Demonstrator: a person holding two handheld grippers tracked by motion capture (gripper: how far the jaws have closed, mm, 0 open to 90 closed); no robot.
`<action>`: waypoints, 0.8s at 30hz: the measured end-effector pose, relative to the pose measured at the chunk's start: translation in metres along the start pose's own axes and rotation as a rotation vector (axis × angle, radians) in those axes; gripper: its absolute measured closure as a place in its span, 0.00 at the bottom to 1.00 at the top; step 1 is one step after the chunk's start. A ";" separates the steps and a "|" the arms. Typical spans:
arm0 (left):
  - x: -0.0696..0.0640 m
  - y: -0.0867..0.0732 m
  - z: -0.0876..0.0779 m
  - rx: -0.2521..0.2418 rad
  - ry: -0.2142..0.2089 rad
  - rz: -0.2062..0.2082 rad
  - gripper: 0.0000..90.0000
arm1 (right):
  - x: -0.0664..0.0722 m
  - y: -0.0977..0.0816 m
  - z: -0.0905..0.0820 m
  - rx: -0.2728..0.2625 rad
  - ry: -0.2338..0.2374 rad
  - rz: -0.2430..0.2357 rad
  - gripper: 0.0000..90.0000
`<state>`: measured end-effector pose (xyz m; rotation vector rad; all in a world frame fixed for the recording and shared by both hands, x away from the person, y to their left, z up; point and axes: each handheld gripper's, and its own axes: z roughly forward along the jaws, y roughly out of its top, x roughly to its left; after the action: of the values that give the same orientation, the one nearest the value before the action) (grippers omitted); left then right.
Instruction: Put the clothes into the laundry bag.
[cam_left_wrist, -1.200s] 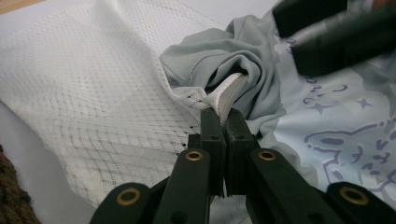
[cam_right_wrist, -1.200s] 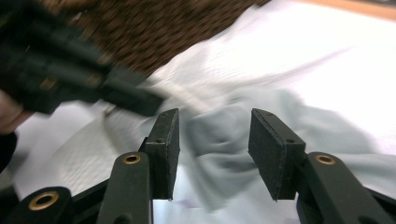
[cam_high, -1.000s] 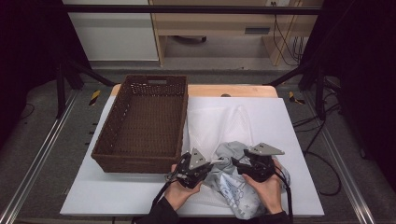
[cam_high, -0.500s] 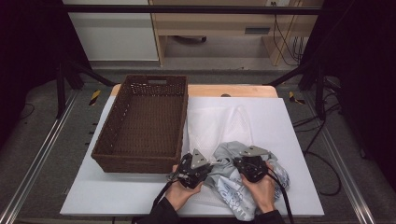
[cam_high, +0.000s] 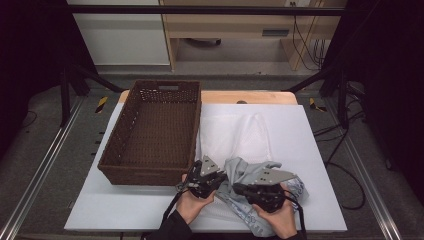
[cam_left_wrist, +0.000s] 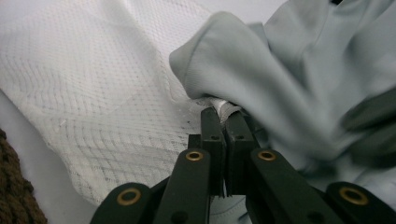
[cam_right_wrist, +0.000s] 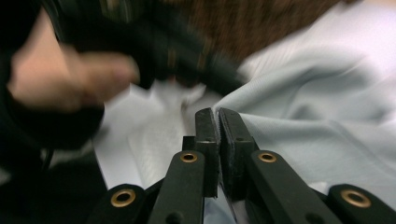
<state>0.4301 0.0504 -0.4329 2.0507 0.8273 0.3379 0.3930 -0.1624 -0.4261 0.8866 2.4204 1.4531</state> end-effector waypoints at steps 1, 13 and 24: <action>0.000 0.001 0.000 -0.006 -0.003 0.004 0.98 | 0.000 -0.003 0.008 0.037 -0.003 -0.004 0.97; -0.011 0.000 -0.001 -0.009 -0.021 0.052 0.99 | -0.013 -0.020 0.056 0.105 -0.245 0.002 0.91; -0.006 -0.004 -0.002 0.012 0.004 0.073 0.98 | -0.006 0.009 0.004 0.045 -0.201 -0.014 0.64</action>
<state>0.4232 0.0489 -0.4343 2.0958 0.7593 0.3782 0.4031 -0.1599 -0.4218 0.9722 2.3142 1.2436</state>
